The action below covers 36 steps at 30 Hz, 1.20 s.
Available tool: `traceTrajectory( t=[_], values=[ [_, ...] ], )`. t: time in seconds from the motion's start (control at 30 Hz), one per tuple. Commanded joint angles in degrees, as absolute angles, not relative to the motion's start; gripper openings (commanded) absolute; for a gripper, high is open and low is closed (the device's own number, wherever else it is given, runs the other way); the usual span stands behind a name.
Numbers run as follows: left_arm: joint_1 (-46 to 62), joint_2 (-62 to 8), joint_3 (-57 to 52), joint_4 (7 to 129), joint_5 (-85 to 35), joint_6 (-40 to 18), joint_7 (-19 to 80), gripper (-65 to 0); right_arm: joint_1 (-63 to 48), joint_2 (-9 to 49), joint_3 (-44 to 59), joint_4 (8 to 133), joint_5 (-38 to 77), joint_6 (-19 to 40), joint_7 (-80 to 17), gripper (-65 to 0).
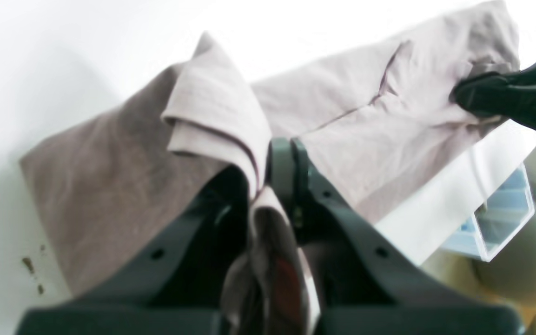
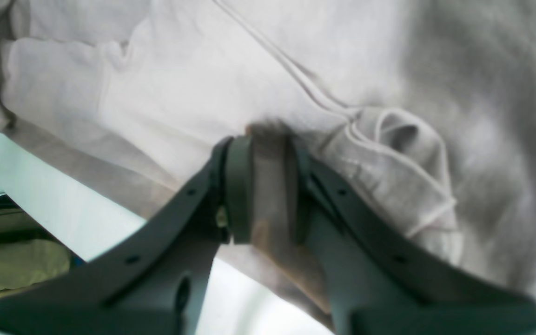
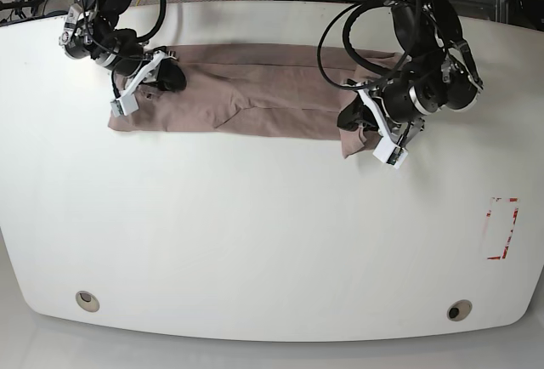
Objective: Fold the T-shirt properly
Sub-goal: 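Fold the strip end with the left gripper toward the right gripper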
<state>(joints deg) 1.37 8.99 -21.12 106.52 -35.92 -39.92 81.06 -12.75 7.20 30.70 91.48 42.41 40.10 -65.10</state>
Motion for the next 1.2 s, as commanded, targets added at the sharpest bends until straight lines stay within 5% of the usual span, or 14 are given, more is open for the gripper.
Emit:
traceTrajectory(
  t=[0.0,0.2,0.5,0.83,1.17],
  values=[
    [0.66,9.0,-19.38,107.3,-37.49,-40.0,80.0,-64.6,-12.44,7.78,30.81,92.26,41.89,40.0,-65.45,-53.4],
    [0.57,9.0,-18.68,105.36,-37.49,-40.0,80.0,-63.3,-12.44,7.69,30.81,92.0,41.89,40.0,-65.36,-53.4],
    [-1.45,9.0,-17.98,100.53,-37.85,-40.0,80.0,-41.9,-11.91,7.78,30.81,92.18,41.89,40.0,-65.36,-53.4],
    [-3.47,9.0,3.74,101.58,-38.99,-40.0,80.0,-41.5,-11.3,7.78,30.46,92.0,41.89,40.0,-65.36,-53.3],
    [-4.18,4.26,-1.36,108.09,-43.12,-40.0,80.0,-41.5,-10.68,7.78,29.05,92.53,41.98,40.0,-65.63,-53.3]
  ],
)
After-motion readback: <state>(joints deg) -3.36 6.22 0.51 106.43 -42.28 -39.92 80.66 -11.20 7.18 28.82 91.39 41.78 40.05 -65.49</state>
